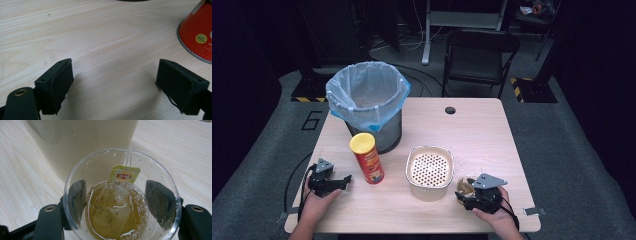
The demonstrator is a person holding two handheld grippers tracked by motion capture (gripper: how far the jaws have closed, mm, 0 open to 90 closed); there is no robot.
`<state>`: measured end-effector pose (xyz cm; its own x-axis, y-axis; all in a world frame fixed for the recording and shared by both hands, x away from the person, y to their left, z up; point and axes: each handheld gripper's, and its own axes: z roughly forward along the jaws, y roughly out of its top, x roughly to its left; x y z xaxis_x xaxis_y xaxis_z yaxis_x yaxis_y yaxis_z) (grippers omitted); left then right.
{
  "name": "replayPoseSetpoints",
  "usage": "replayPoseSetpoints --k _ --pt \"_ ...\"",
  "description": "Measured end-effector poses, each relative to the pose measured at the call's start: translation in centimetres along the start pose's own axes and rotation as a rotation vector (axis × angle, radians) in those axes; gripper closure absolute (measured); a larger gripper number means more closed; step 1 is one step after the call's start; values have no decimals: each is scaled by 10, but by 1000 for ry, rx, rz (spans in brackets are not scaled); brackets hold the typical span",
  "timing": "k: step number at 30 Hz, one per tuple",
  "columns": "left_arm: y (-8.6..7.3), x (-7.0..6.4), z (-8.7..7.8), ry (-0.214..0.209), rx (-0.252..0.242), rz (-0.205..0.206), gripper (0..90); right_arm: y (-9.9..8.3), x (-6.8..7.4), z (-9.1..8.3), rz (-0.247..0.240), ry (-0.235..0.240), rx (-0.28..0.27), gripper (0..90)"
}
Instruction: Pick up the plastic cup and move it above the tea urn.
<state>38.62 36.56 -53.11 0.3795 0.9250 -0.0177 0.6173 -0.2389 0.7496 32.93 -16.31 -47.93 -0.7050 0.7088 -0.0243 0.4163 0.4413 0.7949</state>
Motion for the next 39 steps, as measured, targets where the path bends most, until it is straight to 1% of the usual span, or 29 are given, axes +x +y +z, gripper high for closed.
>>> replayPoseSetpoints --k 2,3,6,7,8,9,10,11,12,13,14,15,16,17,18,19,20,21,22,25,26,27,28,32,34,35,36,37,39 --pt "0 0 0 0 0 0 138 2 -1 -2 4 -1 -7 337" --pt "0 0 0 0 0 0 138 4 -3 -5 6 7 -8 339" --pt "0 0 0 0 0 0 137 16 -12 -11 -18 30 -12 342" --pt "0 0 0 0 0 0 138 16 -12 -11 -18 30 -12 342" --pt "0 0 0 0 0 0 138 23 -19 -12 -41 39 3 343" --pt "0 0 0 0 0 0 137 23 -19 -12 -41 39 3 343" --pt "0 0 0 0 0 -1 137 32 -25 -14 -57 50 13 344" --pt "0 0 0 0 0 -1 137 32 -25 -14 -57 50 13 344" --pt "0 0 0 0 0 -1 138 40 -31 -16 -74 52 15 348" --pt "0 0 0 0 0 -1 138 40 -31 -16 -74 52 15 348" --pt "0 0 0 0 0 -1 137 49 -37 -18 -84 49 3 348" --pt "0 0 0 0 0 -1 138 49 -37 -18 -84 49 3 348" --pt "0 0 0 0 0 -1 138 57 -44 -19 -75 39 -6 348" --pt "0 0 0 0 0 -1 138 57 -44 -19 -75 39 -6 348" --pt "0 0 0 0 0 0 138 61 -48 -20 -80 39 -11 348" --pt "0 0 0 0 0 -1 138 66 -52 -20 -72 33 -16 348" --pt "0 0 0 0 0 0 137 74 -60 -20 -75 31 -25 349" --pt "0 0 0 0 0 -1 137 74 -60 -20 -75 31 -25 349" --pt "0 0 0 -1 1 -2 138 83 -69 -19 -79 29 -29 351" --pt "0 0 0 0 0 -1 138 91 -76 -17 -79 34 -34 353" --pt "0 0 0 0 0 -1 138 99 -82 -13 -86 33 -43 354" --pt "0 0 0 0 0 -1 138 99 -82 -13 -86 33 -43 354" --pt "0 0 0 0 0 0 138 106 -87 -9 -99 41 -50 355" --pt "0 0 0 0 0 0 138 115 -92 -2 -110 51 -58 356" --pt "0 0 0 0 0 1 138 119 -94 4 -115 56 -61 356" --pt "0 0 0 -3 4 -2 138 123 -95 11 -127 62 -59 356" --pt "0 0 0 -3 4 -2 138 123 -95 11 -127 62 -59 356" --pt "0 0 0 -4 6 -3 138 126 -95 17 -136 71 -52 356" --pt "0 0 0 -4 6 -2 138 128 -95 21 -130 71 -57 356"
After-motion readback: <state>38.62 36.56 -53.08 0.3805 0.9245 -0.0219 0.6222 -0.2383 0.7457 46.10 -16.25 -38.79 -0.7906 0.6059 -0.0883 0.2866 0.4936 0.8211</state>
